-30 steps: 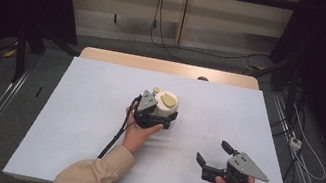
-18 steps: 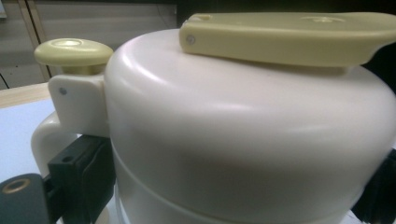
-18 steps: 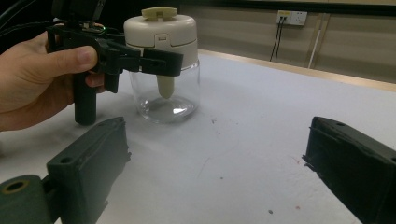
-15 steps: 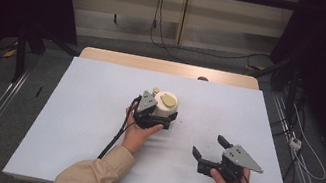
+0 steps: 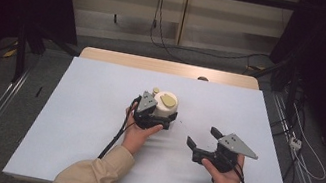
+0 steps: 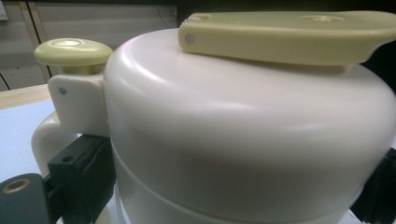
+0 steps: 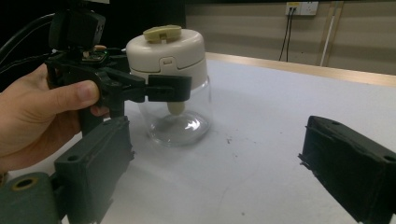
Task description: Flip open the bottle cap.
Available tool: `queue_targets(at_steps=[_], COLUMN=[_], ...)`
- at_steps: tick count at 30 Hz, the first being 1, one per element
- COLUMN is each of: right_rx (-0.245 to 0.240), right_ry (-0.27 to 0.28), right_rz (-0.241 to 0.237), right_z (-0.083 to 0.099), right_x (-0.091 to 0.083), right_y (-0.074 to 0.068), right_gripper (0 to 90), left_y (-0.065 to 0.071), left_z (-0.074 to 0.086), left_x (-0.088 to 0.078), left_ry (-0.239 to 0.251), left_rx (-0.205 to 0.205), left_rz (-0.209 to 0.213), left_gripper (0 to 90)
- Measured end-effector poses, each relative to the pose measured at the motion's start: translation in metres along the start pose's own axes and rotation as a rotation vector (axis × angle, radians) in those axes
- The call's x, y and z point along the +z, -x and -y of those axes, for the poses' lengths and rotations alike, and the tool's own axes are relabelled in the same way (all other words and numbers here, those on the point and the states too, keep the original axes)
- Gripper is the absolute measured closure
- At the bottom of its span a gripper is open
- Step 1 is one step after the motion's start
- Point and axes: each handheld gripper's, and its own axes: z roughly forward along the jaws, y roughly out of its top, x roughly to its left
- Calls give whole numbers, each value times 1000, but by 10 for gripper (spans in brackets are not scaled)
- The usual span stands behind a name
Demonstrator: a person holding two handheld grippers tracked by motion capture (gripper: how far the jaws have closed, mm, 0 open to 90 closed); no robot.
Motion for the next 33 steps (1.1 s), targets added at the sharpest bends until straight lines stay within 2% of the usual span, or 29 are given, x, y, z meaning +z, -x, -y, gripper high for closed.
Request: queue_targets(at_steps=[3,7,15,20,25,33], right_rx=[-3,-5,22,0,-12,-23], right_ry=[-5,-9,-21,-39,-64,-65], right_rz=[-10,-19,-55,-83,-74,-93], right_z=[-4,-9,-16,-19,-20,-28], right_x=[6,12,21,27,33,40], right_y=[-3,-7,-9,-13,-17,-21], right_gripper=[135,158,314,451,512,692], left_y=[0,0,0,0,0,0], left_z=[0,0,0,0,0,-1], left_x=[0,0,0,0,0,0], left_ry=[-1,-2,-4,-3,-6,-7], left_rx=[-2,-2,-1,-1,-4,-3], left_rz=[-1,-1,-2,-3,-4,-4], left_gripper=[64,64,64,64,64,64])
